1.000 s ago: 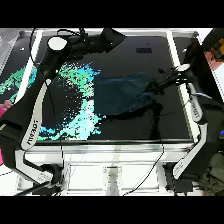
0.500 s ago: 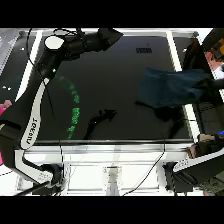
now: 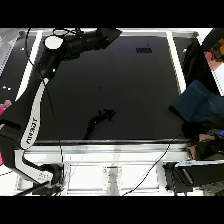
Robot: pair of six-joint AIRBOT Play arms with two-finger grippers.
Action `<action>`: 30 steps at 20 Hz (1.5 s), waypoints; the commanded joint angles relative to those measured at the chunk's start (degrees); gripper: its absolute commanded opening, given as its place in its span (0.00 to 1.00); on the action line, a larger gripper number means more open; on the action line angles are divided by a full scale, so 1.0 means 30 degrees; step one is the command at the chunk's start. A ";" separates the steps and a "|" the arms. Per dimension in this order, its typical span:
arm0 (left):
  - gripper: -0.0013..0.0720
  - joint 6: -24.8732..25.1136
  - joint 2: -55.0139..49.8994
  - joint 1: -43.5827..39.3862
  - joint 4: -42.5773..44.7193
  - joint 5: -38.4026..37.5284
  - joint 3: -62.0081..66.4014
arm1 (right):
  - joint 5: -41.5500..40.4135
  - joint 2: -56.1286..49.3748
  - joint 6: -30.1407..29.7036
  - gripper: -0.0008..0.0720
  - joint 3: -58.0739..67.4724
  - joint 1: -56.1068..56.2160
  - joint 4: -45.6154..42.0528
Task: Fold the clothes and pants, and hang the long-sleeved shirts on hangers.
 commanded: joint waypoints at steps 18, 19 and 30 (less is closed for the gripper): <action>0.07 0.1865 0.7817 0.8641 0.0204 -0.7512 0.0015 | -0.2455 0.1989 0.0211 0.04 0.5778 1.0411 1.9278; 0.07 0.1865 0.8167 0.8772 0.0204 -0.7519 0.0022 | -0.2470 0.1989 0.0211 0.04 0.5778 1.1475 1.9118; 0.07 0.1865 0.8961 0.8888 0.0138 -0.7759 0.0015 | -0.2521 0.1989 0.0219 0.04 0.5778 1.9416 1.9001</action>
